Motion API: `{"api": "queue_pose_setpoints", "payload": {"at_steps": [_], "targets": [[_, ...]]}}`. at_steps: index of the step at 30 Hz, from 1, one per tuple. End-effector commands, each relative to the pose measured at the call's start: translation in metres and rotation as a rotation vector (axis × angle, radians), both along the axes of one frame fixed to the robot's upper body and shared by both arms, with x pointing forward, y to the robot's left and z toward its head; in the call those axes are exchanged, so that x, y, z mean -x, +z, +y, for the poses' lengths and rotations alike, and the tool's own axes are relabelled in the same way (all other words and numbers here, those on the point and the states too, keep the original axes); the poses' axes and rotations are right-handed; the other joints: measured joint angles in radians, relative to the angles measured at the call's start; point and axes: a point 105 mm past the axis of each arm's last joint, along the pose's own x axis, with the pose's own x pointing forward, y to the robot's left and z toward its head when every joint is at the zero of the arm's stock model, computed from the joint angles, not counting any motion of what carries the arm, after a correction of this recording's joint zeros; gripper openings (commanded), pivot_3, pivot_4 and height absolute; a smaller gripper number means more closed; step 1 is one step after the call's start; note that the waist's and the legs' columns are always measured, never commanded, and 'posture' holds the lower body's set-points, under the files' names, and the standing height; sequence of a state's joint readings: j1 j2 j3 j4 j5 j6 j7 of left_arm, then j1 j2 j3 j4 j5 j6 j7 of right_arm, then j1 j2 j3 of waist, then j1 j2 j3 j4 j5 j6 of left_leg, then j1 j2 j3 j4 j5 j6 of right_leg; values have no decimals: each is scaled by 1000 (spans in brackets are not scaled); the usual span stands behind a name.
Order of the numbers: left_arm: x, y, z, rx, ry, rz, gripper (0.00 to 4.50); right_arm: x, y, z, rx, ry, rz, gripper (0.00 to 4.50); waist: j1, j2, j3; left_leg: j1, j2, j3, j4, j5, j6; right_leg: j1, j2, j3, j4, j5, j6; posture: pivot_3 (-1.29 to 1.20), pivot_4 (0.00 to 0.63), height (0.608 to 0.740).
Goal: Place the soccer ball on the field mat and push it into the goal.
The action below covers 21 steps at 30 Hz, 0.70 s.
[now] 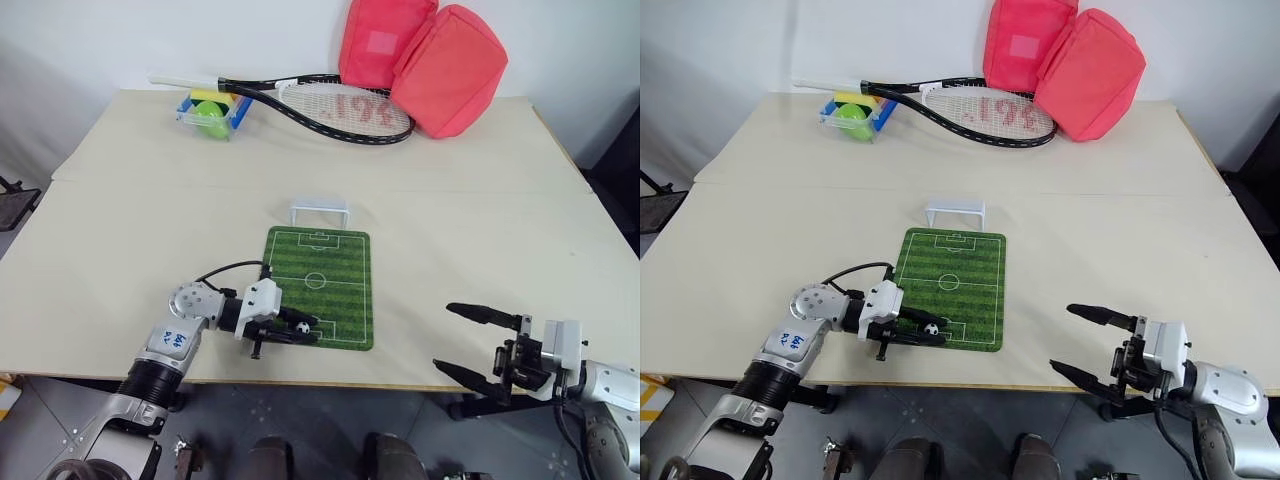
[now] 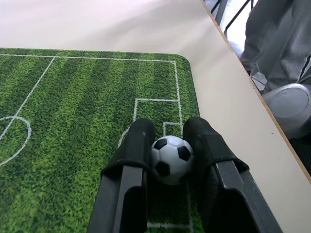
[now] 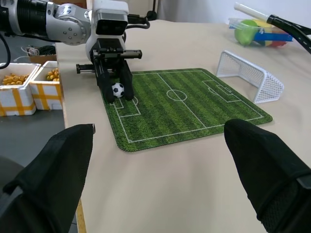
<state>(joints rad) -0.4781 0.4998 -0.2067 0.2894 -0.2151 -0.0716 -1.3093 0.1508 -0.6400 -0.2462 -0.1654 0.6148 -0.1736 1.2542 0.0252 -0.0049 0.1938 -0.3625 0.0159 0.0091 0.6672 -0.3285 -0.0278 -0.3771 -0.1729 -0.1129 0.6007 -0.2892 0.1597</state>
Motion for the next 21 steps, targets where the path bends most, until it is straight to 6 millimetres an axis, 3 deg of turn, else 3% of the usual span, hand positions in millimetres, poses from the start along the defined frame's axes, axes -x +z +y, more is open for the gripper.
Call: {"api": "queue_pose_setpoints", "payload": {"at_steps": [1, 2, 12, 17, 21], "targets": [[-1, 5, -3, 24, -5, -24, 1810, 2, 7, 4, -11, 7, -38, 4500, 0, 0, 0, 0, 0, 0, 0, 0, 0, 0, 0, 0, 0, 0, 0, 0, 150, 740], [-2, 8, -3, 38, -1, -37, 2099, 1, 7, 5, -14, 8, -37, 4500, 0, 0, 0, 0, 0, 0, 0, 0, 0, 0, 0, 0, 0, 0, 0, 0, 150, 740], [2, 25, 1, 87, -23, -78, 2099, -4, 7, 9, -24, 20, -36, 4500, 0, 0, 0, 0, 0, 0, 0, 0, 0, 0, 0, 0, 0, 0, 0, 0, 150, 740], [5, 50, 8, 185, -23, -136, 2099, -6, 7, 10, -24, 27, -33, 4500, -1, 0, 0, 0, 0, 0, 0, 0, 0, 0, 0, 0, 0, 0, 0, 0, 150, 740], [25, 77, 32, 211, -27, -132, 2099, -7, 11, 10, -32, 41, -40, 4500, -7, 0, 0, 0, 0, 0, 0, 0, 0, 0, 0, 0, 0, 0, 0, 0, 150, 740]]}}
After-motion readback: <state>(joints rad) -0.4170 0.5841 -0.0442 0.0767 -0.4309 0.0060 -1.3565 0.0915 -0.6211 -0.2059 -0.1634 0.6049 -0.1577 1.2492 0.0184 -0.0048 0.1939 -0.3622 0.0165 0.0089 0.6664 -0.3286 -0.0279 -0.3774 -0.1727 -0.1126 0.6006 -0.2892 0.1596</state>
